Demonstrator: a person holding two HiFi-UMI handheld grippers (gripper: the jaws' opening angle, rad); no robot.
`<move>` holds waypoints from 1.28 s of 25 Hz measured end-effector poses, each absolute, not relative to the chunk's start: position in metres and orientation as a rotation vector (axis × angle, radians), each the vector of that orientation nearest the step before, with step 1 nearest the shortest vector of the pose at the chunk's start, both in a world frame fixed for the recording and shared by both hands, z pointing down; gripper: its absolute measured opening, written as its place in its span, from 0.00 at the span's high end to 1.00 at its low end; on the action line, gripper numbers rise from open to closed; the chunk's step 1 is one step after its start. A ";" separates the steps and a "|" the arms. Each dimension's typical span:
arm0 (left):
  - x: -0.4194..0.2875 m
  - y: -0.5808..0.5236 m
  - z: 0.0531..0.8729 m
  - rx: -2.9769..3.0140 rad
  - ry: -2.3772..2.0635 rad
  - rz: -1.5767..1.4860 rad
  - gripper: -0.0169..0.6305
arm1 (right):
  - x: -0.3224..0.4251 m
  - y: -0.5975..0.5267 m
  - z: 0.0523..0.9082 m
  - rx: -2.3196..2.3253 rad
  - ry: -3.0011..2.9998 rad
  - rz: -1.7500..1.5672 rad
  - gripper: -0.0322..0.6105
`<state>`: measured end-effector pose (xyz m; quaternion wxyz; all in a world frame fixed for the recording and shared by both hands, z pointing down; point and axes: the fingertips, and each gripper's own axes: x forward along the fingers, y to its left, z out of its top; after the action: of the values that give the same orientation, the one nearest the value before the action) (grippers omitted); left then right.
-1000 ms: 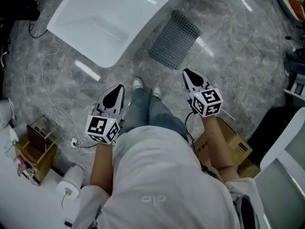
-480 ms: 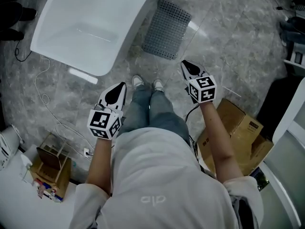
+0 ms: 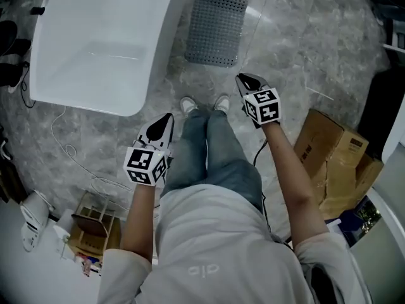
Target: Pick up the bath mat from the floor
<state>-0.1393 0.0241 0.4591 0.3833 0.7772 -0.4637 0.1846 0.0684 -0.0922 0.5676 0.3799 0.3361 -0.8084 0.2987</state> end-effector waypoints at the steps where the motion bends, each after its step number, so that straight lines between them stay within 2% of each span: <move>1: -0.138 0.023 0.472 1.973 -1.169 0.486 0.95 | 0.071 -0.093 0.581 0.862 -2.053 0.777 0.89; 6: -0.123 0.017 0.528 1.960 -1.097 0.583 0.95 | 0.091 -0.095 0.636 0.900 -1.995 0.845 0.86; 13: -0.102 0.002 0.595 1.922 -1.034 0.625 0.95 | 0.119 -0.096 0.713 0.944 -1.914 0.937 0.75; 32: -0.069 -0.021 0.759 1.849 -0.996 0.723 0.95 | 0.176 -0.110 0.893 1.019 -1.829 1.127 0.54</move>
<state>-0.0687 -0.0213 0.7587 0.4442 0.7457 -0.4017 0.2918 0.1758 -0.1103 0.8928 0.3729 0.3976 -0.7137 0.4398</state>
